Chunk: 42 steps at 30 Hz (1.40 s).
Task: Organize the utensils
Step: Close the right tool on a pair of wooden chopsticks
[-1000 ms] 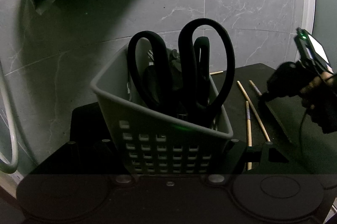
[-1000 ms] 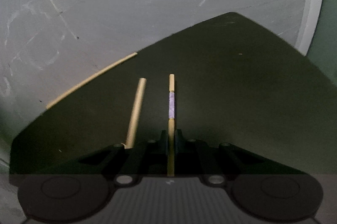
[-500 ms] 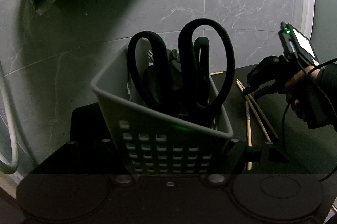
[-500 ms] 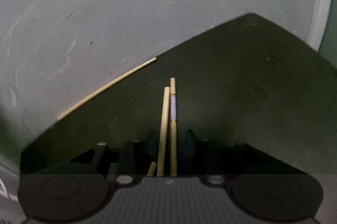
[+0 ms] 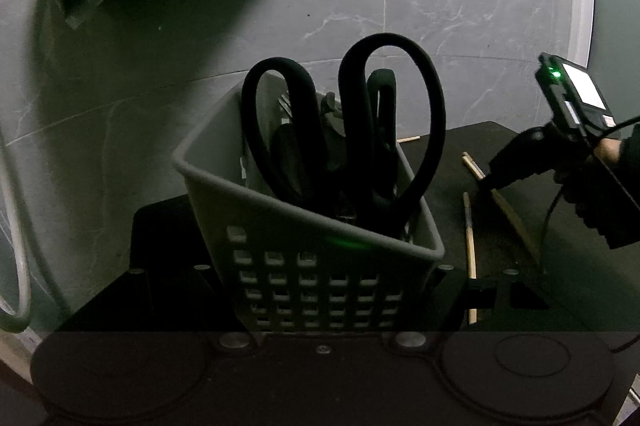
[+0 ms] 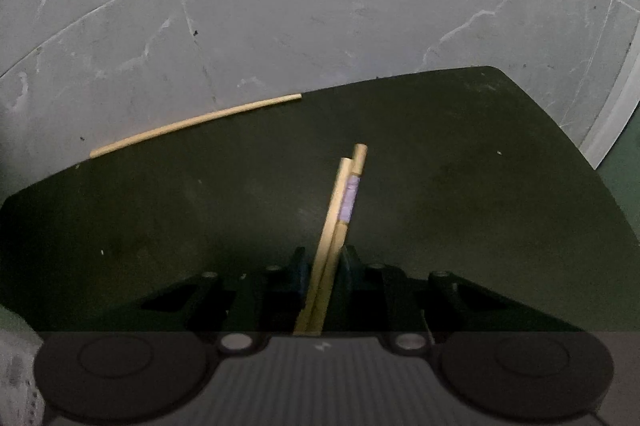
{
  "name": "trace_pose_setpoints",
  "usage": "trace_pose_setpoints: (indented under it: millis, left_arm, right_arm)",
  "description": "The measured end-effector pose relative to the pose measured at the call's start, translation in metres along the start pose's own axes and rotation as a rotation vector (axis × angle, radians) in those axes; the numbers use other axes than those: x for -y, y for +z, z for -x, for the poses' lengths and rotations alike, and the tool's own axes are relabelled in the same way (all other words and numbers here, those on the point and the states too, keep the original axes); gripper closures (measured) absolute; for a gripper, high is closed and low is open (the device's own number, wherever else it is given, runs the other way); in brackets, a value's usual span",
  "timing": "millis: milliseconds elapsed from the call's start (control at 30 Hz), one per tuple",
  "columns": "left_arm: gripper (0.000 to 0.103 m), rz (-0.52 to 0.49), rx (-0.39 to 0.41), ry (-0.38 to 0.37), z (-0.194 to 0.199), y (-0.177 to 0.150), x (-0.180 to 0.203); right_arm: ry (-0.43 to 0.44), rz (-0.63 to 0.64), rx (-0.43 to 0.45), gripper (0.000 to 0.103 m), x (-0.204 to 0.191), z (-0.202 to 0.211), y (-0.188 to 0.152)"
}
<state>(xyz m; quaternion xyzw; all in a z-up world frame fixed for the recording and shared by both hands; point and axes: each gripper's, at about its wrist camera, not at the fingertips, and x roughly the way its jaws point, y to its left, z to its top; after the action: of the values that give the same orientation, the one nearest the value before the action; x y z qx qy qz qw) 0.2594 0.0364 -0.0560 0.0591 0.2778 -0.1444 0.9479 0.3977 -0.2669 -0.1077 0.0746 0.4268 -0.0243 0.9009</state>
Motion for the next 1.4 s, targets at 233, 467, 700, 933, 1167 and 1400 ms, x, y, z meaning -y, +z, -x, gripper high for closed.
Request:
trace_pose_setpoints:
  millis: [233,467,700,933,1167,1400]
  left_arm:
    - [0.026,0.006,0.007,-0.003,0.002,-0.003,0.000]
    - [0.026,0.007,0.012,-0.004,0.003,-0.005,-0.001]
    - [0.026,0.004,0.012,-0.005,0.003,-0.004,-0.001]
    - [0.026,0.008,0.014,-0.006,0.003,-0.005,-0.001]
    - [0.026,0.006,0.012,-0.008,0.002,-0.005,-0.001]
    - [0.026,-0.001,0.011,-0.011,0.002,-0.005,-0.001]
  right_arm:
    - [0.038,0.142,-0.103,0.087,0.012,0.005,0.003]
    - [0.065,0.292,-0.227,0.069,0.009,0.007,0.005]
    - [0.080,0.324,-0.277,0.071,0.004,0.000,0.015]
    - [0.100,0.321,-0.269,0.090,0.006,0.004,0.013]
    - [0.171,0.176,-0.219,0.090,0.030,0.012,0.002]
    - [0.280,0.054,-0.114,0.090,0.049,0.029,-0.016]
